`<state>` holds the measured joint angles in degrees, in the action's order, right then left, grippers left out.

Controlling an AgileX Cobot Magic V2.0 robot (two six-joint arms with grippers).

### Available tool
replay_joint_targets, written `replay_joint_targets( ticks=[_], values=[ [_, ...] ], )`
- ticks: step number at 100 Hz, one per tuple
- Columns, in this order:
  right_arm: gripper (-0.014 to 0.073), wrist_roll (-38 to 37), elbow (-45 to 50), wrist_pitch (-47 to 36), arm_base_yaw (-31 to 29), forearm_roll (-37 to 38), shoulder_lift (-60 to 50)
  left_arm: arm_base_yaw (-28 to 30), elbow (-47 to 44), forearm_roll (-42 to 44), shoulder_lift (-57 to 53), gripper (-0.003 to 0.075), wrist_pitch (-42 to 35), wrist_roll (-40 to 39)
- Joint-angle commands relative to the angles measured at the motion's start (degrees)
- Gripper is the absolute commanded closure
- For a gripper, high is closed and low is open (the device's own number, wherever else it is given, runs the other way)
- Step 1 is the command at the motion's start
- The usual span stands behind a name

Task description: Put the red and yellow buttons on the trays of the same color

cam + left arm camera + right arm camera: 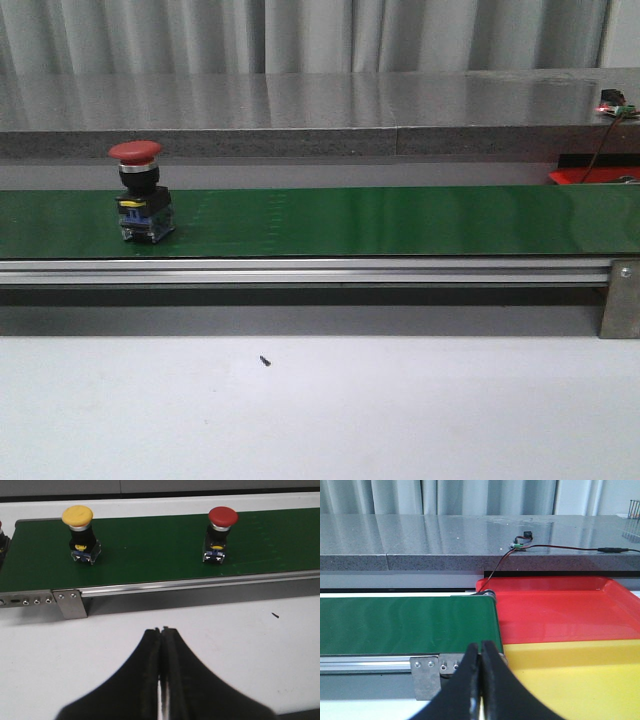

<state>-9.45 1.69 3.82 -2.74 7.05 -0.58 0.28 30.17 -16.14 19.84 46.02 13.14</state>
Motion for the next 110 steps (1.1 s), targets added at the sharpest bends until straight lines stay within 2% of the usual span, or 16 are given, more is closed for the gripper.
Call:
replay_joint_targets(
  ticks=[1, 34, 54, 86, 110],
  values=[
    [0.0660, 0.21, -1.08, -4.94, -0.36, 0.38, -1.01, -0.75, 0.76, -1.20, -1.23, 0.0740, -4.90, -0.03],
    [0.0660, 0.21, -1.48, -5.06, -0.36, 0.02, -1.00, -0.75, 0.13, -1.21, -3.55, 0.0740, -4.63, -0.03],
    [0.0660, 0.21, -7.14, -3.03, -0.36, 0.14, 1.87, -0.75, 0.13, -1.21, -3.55, 0.0740, -4.60, -0.03],
    [0.0660, 0.26, -19.68, 5.12, -0.29, 0.14, 16.63, -0.75, 0.13, -1.21, -3.55, 0.0740, -4.60, -0.03],
    [0.0660, 1.32, -28.79, 9.70, 4.59, 0.14, 30.02, -0.75, 0.13, -1.21, -3.55, 0.0740, -4.60, -0.03]
  ],
)
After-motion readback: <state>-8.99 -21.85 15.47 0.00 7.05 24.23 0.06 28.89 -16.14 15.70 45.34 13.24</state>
